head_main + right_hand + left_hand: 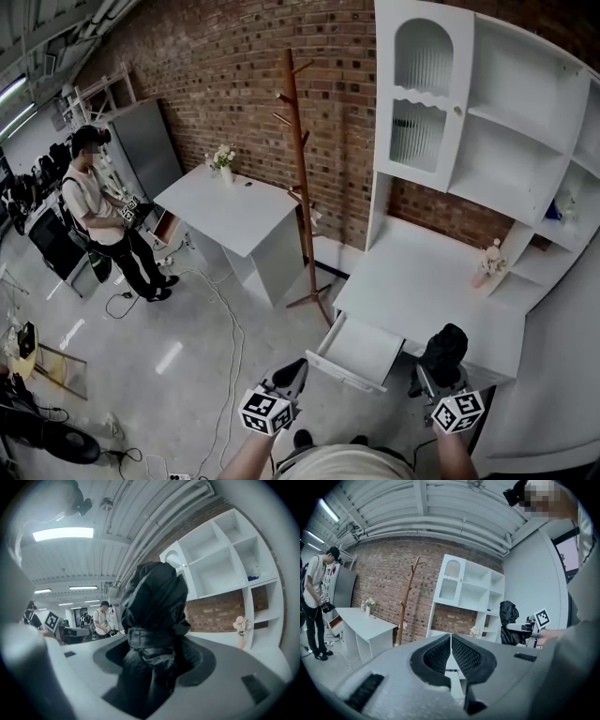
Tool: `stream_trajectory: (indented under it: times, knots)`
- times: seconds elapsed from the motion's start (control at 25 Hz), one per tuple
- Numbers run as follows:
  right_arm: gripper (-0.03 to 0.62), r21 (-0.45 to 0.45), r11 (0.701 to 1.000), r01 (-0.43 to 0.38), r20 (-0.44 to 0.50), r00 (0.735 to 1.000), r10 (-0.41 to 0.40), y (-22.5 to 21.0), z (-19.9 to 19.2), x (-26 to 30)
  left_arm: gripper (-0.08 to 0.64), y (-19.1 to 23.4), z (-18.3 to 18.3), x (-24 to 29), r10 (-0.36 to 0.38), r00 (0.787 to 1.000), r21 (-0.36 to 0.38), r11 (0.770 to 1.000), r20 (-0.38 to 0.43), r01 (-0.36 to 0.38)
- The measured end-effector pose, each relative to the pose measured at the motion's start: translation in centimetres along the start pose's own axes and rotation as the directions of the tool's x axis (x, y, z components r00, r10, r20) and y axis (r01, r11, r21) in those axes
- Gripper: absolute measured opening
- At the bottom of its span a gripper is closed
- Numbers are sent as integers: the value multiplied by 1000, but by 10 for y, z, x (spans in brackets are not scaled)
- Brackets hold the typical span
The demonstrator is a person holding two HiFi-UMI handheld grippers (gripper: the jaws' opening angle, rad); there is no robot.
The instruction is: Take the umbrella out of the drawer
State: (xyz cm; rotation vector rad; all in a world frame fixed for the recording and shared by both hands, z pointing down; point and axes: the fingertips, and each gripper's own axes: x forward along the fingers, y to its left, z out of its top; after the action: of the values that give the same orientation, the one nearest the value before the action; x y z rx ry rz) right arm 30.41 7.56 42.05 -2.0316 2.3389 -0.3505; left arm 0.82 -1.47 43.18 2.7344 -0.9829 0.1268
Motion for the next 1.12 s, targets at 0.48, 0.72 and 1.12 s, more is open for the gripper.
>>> stream_trajectory:
  times: [0.48,0.72,1.12]
  knots:
    - [275,-15,998,61,47,997,-60,14,14,6,29,35,15,-8,-1,1000,1,1000,24,1]
    - [275,-18,998,68,45,997,-67,15,15,9,29,40,17,-5,-5,1000,-1,1000,26,5]
    - [275,-20,997,69,51,996,-68,15,18,11,29,37,22,1,-16,999,-1,1000,31,16]
